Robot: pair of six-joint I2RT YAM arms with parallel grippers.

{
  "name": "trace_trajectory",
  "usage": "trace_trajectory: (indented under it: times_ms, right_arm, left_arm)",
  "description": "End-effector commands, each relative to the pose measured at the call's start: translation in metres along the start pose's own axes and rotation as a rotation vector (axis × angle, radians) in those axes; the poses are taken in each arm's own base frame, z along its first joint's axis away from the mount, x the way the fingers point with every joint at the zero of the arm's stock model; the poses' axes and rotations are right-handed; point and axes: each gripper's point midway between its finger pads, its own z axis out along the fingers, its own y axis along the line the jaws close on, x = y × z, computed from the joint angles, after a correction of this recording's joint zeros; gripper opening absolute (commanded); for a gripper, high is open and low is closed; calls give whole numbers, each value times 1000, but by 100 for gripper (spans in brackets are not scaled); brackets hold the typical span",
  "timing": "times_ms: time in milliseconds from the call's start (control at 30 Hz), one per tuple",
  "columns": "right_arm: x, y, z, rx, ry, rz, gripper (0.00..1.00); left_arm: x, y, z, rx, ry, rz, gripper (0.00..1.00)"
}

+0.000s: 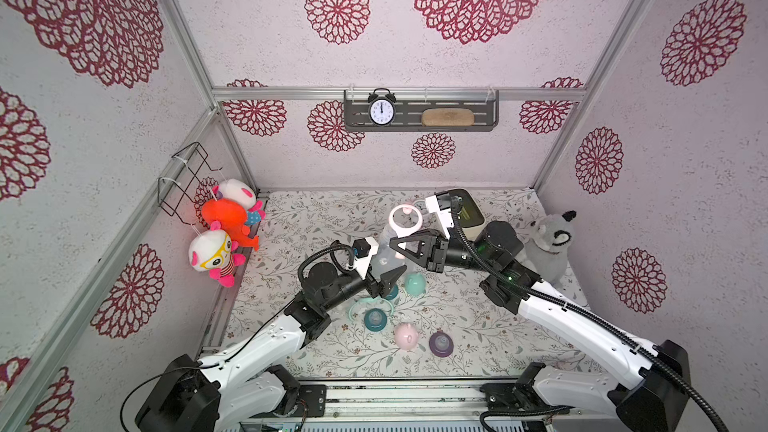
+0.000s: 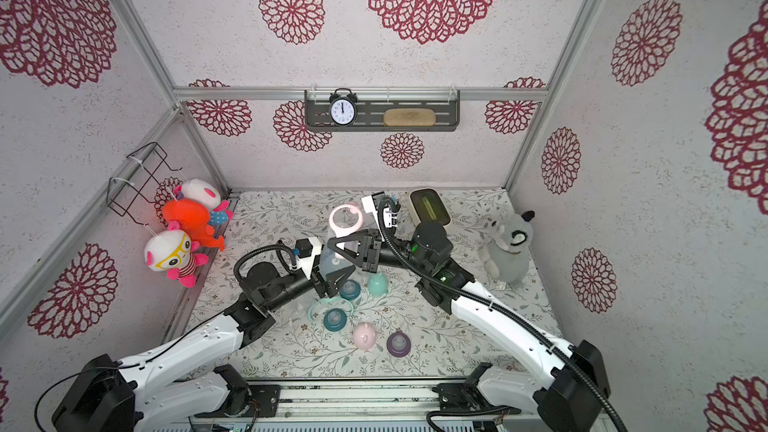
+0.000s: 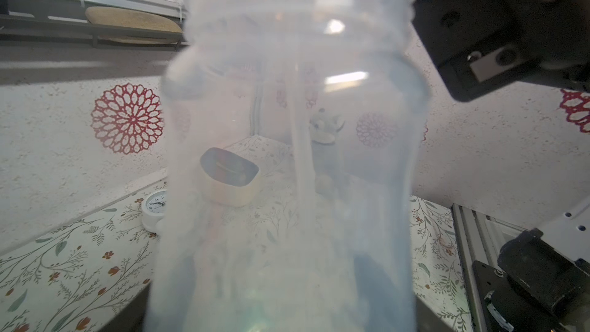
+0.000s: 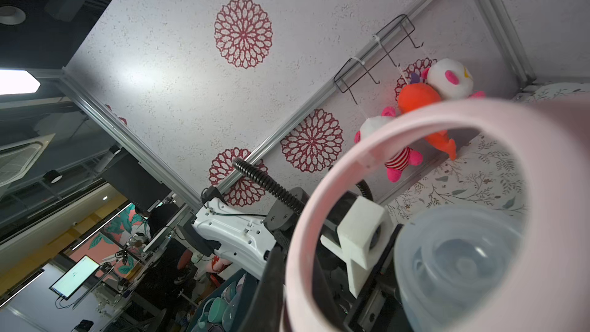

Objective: Assemble the baby bottles
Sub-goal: Put on the handle of the baby bottle.

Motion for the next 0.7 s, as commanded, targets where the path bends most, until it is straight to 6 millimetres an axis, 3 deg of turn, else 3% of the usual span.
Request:
trace_trajectory:
  times_ms: [0,400,667]
  right_arm:
    - [-17,33,4,-112,-61,-45,0]
    - [-8,22,16,-141,-53,19,0]
    - [1,20,21,-144,-28,36,0]
  left_arm:
    - [-29,-2,-6,0,-95,41,0]
    - [-35,2,-19,-54,-138,90,0]
    - [-30,5,-16,-66,-125,99,0]
